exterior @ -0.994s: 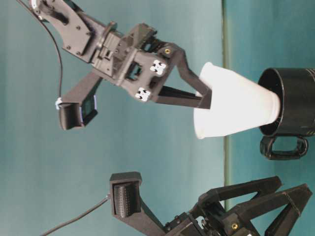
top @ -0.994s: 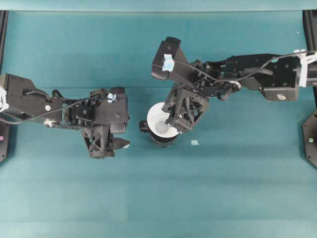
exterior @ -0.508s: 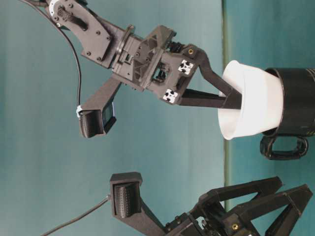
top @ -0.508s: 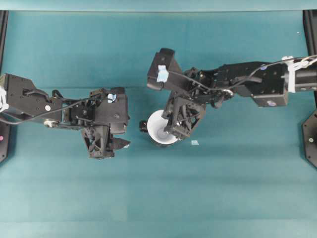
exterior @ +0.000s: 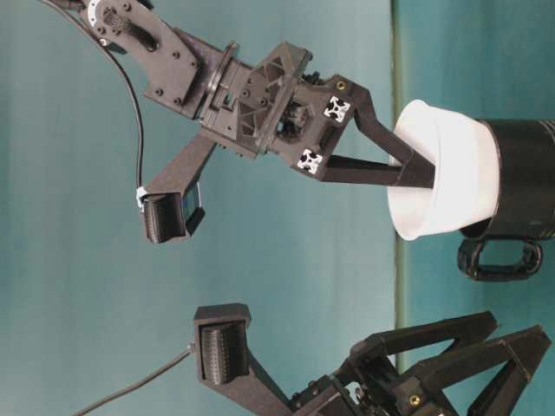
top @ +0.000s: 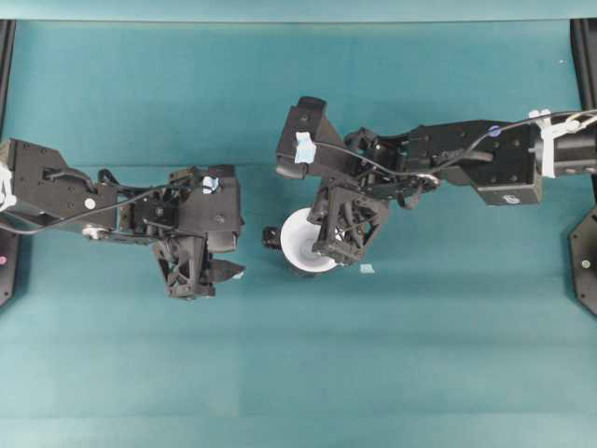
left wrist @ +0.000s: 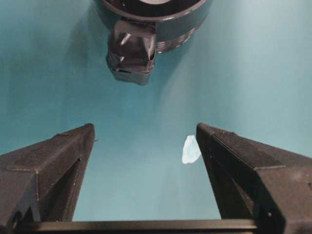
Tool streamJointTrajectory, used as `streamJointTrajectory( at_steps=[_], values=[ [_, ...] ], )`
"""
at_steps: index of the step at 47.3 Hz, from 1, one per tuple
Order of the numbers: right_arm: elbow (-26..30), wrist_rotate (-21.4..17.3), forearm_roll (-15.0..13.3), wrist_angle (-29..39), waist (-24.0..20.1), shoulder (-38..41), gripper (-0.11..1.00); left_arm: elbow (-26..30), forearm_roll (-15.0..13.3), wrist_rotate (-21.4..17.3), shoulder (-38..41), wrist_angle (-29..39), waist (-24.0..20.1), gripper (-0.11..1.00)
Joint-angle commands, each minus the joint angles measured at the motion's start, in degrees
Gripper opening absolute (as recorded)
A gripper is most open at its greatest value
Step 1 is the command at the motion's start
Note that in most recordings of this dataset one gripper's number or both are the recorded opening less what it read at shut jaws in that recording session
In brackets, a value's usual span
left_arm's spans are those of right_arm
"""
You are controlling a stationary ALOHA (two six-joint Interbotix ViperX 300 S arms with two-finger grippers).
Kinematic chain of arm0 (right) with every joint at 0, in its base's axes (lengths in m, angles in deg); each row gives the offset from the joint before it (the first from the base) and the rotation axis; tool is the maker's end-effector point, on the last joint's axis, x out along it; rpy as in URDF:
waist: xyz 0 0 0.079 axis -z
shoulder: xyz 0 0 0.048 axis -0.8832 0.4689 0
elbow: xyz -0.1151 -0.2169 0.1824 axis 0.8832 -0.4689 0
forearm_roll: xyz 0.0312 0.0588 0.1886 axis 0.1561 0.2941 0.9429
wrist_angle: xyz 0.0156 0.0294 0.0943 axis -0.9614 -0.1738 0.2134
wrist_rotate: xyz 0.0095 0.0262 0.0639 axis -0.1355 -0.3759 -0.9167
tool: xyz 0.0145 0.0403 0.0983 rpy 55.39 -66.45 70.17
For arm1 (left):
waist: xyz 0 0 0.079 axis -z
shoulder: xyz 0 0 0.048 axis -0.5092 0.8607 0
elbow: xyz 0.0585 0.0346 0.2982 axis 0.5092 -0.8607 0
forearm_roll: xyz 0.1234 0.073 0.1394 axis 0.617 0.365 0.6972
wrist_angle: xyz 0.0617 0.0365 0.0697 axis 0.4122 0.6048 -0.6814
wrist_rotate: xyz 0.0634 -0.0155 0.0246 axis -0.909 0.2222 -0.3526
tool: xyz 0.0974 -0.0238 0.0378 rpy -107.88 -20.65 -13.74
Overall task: Put a paper cup into the cup holder on your left arm.
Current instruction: 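Lift the white cup and carry it left over the black mug, then lower the white cup into the mug and open the right gripper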
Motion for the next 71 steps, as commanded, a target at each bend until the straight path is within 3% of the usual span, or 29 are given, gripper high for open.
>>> streamJointTrajectory(
  at_steps=[1, 9, 13, 17, 24, 26, 53, 71],
  values=[
    [0.62, 0.35, 0.18, -0.44, -0.44, -0.44, -0.02, 0.26, 0.09, 0.09, -0.70, -0.26, 0.18, 0.90],
    [0.70, 0.18, 0.35, -1.14, -0.35, -0.35, 0.02, 0.26, 0.09, 0.09, -0.62, -0.26, 0.09, 0.90],
    [0.62, 0.26, 0.35, -1.14, -0.35, -0.26, 0.12, 0.26, 0.09, 0.09, -0.62, -0.26, 0.18, 0.90],
    [0.62, 0.18, 0.53, -1.05, -0.35, -0.35, 0.27, 0.26, 0.00, 0.09, -0.70, -0.26, 0.18, 0.90],
    [0.70, -0.09, 0.53, -0.62, -0.44, -0.26, 0.69, 0.26, 0.09, 0.09, -0.62, -0.26, 0.18, 0.90],
    [0.70, -0.09, 0.53, -0.44, -0.44, -0.26, 0.76, 0.26, 0.09, 0.09, -0.70, -0.26, 0.18, 0.90],
    [0.97, 0.26, 0.53, 1.67, -0.35, -0.53, 0.72, 0.44, 0.09, 0.09, -0.62, -0.26, 0.18, 0.90],
    [0.79, 0.00, 0.44, 3.08, -0.35, -5.62, 0.72, 0.35, 0.09, 0.18, -0.70, -0.18, 0.18, 0.90]
  ],
)
